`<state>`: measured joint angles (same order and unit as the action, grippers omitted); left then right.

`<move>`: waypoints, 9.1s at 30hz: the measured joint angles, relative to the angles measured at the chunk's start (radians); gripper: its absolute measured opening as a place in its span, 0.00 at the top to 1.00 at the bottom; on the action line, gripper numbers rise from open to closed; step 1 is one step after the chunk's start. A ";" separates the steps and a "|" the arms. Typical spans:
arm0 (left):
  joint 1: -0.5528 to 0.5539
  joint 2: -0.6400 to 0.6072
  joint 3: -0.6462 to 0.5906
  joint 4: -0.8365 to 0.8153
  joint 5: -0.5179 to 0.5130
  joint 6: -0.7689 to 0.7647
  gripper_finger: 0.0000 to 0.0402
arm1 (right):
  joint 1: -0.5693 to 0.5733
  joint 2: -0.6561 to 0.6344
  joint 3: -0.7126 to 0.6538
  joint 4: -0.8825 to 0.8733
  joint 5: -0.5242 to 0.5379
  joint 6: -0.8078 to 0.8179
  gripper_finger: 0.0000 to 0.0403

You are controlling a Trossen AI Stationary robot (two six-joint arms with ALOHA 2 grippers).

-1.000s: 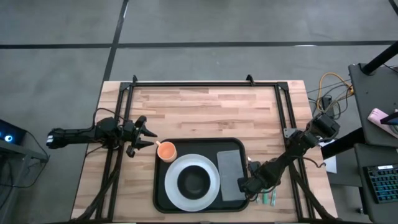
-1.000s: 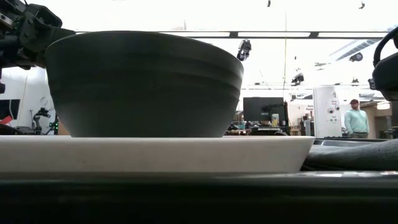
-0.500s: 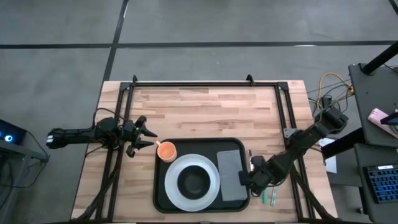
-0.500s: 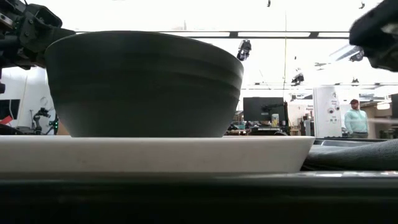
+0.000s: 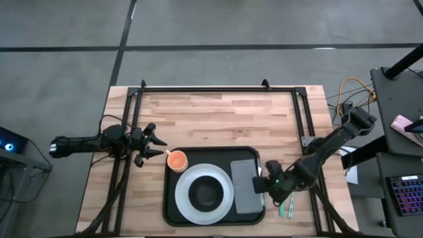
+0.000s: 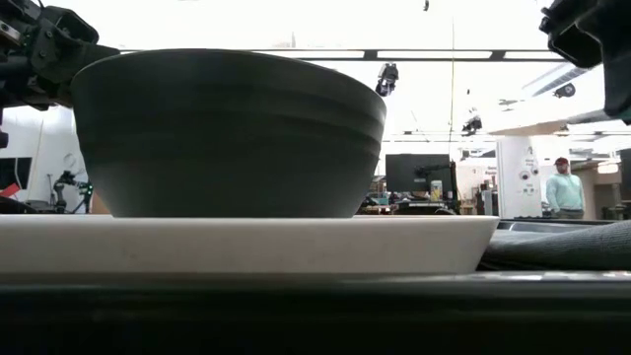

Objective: Set up tray
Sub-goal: Put the green knife on the gray napkin on the black tray, then put the green spoon to the right of the green knife on the gray napkin on the black tray

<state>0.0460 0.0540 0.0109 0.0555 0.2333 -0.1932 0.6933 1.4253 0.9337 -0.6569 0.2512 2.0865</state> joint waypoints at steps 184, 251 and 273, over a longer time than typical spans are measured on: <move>0.000 0.129 0.000 0.000 0.000 0.000 0.62 | 0.068 0.145 0.057 -0.094 -0.251 0.241 0.50; 0.000 0.136 0.000 0.000 0.000 0.000 0.62 | 0.159 0.148 -0.180 0.037 -0.286 0.256 0.48; 0.000 0.137 0.000 0.000 0.000 0.000 0.62 | 0.159 0.152 -0.182 0.029 -0.301 0.217 0.87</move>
<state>0.0461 0.1907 0.0109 0.0555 0.2333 -0.1936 0.8528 1.5772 0.7512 -0.6282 -0.0498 2.3039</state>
